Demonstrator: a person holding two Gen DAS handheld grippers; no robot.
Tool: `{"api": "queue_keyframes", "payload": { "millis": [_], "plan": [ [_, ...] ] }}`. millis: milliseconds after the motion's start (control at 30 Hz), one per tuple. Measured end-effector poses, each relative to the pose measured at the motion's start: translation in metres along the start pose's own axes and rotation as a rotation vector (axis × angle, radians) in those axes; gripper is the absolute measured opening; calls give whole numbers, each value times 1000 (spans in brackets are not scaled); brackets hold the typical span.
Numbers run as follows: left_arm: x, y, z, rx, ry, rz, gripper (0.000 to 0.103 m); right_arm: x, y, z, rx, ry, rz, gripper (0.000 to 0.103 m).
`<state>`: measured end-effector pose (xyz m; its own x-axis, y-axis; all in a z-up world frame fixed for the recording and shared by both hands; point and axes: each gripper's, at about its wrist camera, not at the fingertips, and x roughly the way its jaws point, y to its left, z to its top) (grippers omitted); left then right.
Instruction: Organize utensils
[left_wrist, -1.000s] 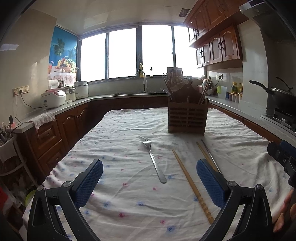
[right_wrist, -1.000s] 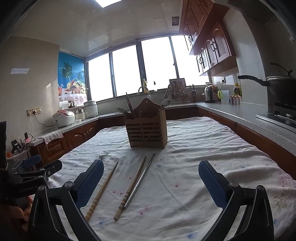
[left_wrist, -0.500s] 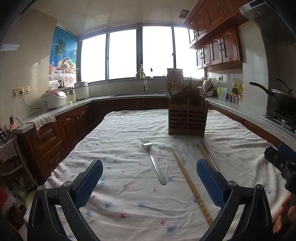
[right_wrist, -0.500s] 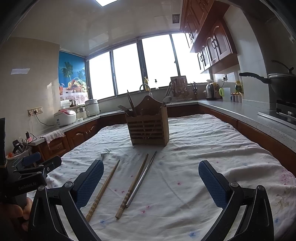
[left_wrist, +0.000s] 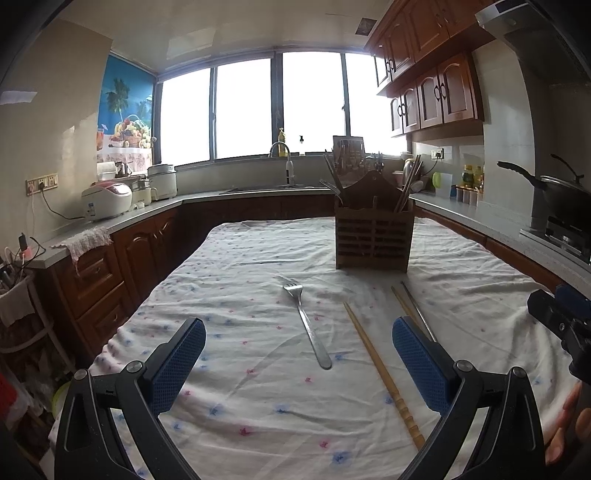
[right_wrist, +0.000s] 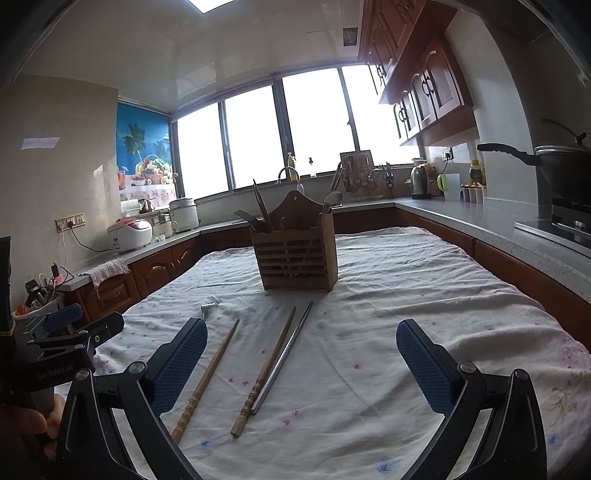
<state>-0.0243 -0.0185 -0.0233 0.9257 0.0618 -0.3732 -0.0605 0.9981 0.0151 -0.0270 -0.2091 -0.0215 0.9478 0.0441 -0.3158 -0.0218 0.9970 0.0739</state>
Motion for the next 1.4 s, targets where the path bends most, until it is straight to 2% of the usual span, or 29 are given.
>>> {"api": "queue_keyframes", "payload": {
  "millis": [1400],
  "plan": [
    [-6, -7, -1, 17, -15, -3, 102, 0, 2, 1, 7, -5, 5, 103]
  ]
}}
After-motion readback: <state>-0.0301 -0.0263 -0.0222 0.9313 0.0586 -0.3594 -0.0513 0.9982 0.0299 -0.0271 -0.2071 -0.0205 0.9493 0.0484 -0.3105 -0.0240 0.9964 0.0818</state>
